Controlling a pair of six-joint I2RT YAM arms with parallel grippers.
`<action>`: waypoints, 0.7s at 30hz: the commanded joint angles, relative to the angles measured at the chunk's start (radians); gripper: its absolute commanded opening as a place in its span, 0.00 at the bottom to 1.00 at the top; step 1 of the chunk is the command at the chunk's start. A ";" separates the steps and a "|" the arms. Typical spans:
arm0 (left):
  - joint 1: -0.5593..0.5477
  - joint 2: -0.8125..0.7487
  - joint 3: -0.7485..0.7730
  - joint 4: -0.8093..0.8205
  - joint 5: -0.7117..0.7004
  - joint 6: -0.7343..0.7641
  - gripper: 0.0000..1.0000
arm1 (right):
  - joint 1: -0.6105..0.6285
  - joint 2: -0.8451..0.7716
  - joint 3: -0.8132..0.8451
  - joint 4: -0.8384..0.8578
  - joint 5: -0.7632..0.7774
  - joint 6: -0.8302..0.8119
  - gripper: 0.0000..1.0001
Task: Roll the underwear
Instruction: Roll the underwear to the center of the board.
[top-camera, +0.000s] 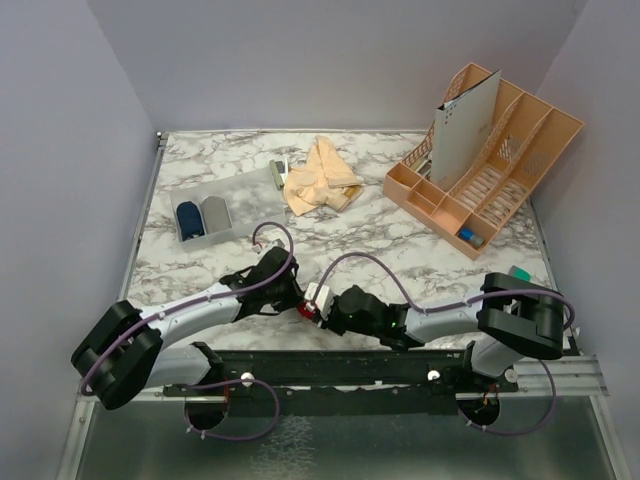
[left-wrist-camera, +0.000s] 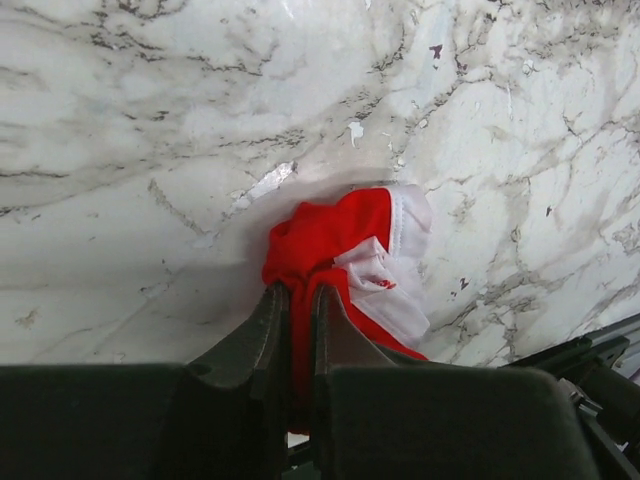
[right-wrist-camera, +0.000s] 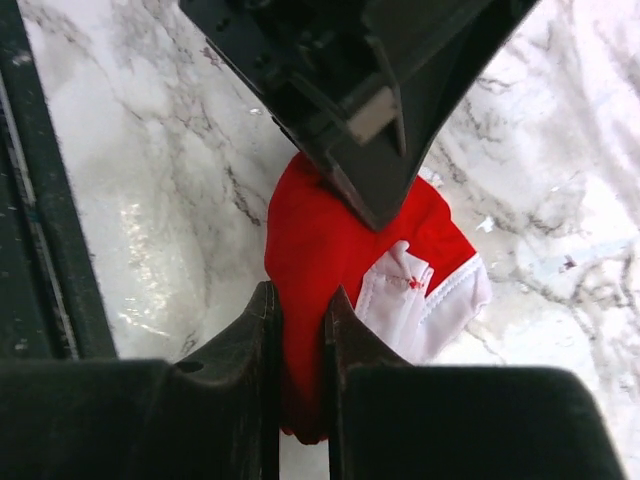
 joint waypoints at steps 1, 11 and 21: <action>0.010 -0.066 -0.041 -0.069 -0.058 -0.002 0.28 | -0.020 0.027 -0.055 0.030 -0.139 0.247 0.01; 0.011 -0.331 -0.162 0.093 -0.029 0.020 0.88 | -0.222 0.193 -0.240 0.447 -0.384 0.710 0.00; -0.024 -0.340 -0.316 0.271 0.047 -0.040 0.81 | -0.317 0.405 -0.320 0.754 -0.453 0.935 0.01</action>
